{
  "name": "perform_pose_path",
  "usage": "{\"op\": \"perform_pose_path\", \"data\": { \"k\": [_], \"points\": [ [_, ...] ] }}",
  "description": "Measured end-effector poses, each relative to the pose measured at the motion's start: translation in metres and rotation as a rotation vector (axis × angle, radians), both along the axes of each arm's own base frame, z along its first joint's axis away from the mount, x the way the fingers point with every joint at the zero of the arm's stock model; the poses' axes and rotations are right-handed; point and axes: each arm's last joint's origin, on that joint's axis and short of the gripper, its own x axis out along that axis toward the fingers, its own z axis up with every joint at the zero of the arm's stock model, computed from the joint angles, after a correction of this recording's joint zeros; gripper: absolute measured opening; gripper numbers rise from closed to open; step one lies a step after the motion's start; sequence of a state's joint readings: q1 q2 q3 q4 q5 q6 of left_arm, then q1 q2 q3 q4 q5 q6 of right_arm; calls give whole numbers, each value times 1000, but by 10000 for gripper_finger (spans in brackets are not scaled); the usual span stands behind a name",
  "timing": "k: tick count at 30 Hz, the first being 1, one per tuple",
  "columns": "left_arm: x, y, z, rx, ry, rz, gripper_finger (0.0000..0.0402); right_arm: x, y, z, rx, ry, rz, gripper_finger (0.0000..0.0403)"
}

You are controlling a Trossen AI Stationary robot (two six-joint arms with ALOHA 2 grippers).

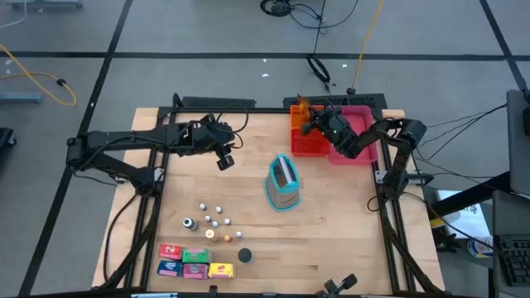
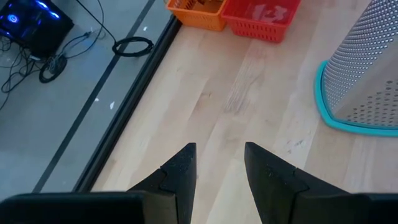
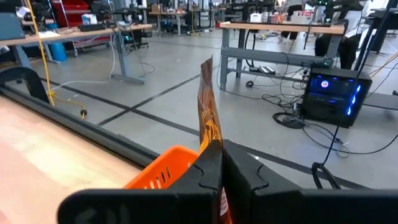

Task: Pick & Place Kitchen Items
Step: Put the orange seasoning pack into the orange bin

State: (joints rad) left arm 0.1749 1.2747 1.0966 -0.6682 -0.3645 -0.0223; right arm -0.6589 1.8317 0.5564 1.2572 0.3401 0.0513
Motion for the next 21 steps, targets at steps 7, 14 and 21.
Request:
{"op": "perform_pose_path", "data": {
  "k": [7,14,21],
  "points": [
    [0,-2,0,-2,-1,-6,136,1,2,-4,30,30,4,7],
    [0,-2,0,-4,-2,-4,136,0,1,-6,47,34,-26,31],
    [0,-2,0,-3,-2,-4,136,1,3,-6,40,48,-13,59]
  ]
}}
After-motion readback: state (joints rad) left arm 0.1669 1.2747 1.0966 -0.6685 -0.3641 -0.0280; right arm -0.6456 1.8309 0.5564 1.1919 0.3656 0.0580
